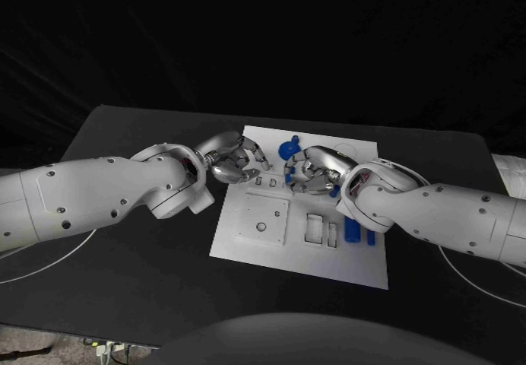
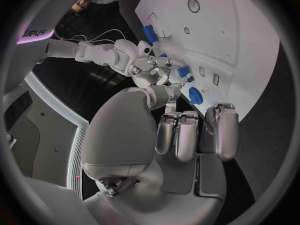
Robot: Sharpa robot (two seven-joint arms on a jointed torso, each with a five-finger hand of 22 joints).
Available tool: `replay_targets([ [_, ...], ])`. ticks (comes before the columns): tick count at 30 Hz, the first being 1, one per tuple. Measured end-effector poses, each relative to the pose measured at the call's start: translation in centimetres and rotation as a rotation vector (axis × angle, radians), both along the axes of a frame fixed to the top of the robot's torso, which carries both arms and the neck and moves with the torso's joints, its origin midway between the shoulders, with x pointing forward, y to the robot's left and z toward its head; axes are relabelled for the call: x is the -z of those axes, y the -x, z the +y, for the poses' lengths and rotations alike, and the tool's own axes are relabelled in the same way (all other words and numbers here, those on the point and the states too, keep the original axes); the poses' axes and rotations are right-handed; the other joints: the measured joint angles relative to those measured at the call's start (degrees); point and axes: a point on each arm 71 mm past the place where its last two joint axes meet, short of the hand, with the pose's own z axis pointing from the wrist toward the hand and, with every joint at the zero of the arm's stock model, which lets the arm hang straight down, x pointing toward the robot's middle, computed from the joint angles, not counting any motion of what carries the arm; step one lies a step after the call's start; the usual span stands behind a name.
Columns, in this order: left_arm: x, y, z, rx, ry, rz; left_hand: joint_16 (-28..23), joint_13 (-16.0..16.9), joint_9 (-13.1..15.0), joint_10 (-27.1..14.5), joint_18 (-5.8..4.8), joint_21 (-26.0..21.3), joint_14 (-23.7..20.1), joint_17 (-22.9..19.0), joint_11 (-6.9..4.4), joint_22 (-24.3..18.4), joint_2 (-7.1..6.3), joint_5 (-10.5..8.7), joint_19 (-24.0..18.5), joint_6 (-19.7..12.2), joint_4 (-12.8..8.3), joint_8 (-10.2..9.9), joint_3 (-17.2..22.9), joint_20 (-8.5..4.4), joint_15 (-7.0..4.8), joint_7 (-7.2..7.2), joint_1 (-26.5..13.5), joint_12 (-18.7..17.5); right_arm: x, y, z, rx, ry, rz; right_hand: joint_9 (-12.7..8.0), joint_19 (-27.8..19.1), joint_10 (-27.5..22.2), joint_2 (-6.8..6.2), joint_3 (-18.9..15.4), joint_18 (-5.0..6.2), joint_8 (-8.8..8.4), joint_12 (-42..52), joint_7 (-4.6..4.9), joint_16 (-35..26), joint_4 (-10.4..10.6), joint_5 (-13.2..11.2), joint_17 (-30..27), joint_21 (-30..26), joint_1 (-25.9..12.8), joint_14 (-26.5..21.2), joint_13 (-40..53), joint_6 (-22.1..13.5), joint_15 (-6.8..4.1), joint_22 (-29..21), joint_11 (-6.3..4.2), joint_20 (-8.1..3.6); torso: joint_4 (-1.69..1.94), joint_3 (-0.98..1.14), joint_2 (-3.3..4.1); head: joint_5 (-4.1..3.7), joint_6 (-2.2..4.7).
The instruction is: Assemble the parts on the task board
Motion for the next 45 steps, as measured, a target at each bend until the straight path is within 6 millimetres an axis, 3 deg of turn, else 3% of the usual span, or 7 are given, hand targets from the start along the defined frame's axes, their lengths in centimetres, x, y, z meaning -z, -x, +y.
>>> replay_targets([
  [10, 0.0, 0.0, -0.07, 0.001, 0.001, 0.001, 0.0, 0.0, -0.1, 0.0, 0.0, 0.0, 0.0, 0.0, 0.0, 0.0, 0.0, 0.0, 0.0, -0.2, 0.2, -0.2, 0.2, 0.0, 0.0, 0.2, 0.0, 0.0, 0.09, -0.13, 0.05, 0.0, 0.006, 0.003, -0.1, -0.2, 0.1, 0.0, 0.4, 0.0, -1.1, 0.0, 0.02, 0.0, 0.0, -0.4, 0.0, -0.4, 0.0, -0.1, 0.0, 0.0, 0.33, 0.0, 0.12, 0.21, 0.0, 0.02, 0.0, -0.04, 0.0],
  [29, 0.03, 0.01, -0.24, 0.003, 0.0, 0.004, 0.0, 0.0, -0.1, 0.0, 0.0, 0.0, 0.0, 0.0, 0.0, 0.0, 0.01, 0.0, 0.0, -0.2, 0.2, -0.2, 0.2, 0.0, 0.0, 0.2, 0.0, 0.0, 0.31, -0.25, -0.01, 0.003, 0.022, 0.013, -2.2, -0.2, -0.1, -0.01, 0.8, 0.0, -3.68, 0.0, 0.45, 0.0, 0.0, -0.9, 0.0, -0.6, 0.0, 0.0, 0.0, -0.5, 0.82, 0.0, 0.77, 0.63, 0.0, 0.01, -0.01, 0.13, 0.0],
  [45, 0.07, 0.01, -0.33, 0.005, -0.003, 0.009, 0.0, 0.0, -0.2, 0.0, 0.0, 0.0, 0.0, 0.0, 0.0, 0.0, 0.01, 0.0, 0.0, -0.4, 0.2, -0.5, 0.2, 0.0, 0.0, -0.01, 0.0, 0.0, 0.3, -0.24, 0.02, -0.002, 0.033, 0.014, -4.5, -0.2, -0.1, 0.0, 1.3, 0.0, -6.26, 0.0, 1.02, 0.0, -0.3, -5.2, 0.0, -0.9, 0.0, 0.0, 0.0, -0.3, 1.24, 0.0, 1.18, 1.04, -0.03, 0.01, -0.01, 0.03, 0.0],
])
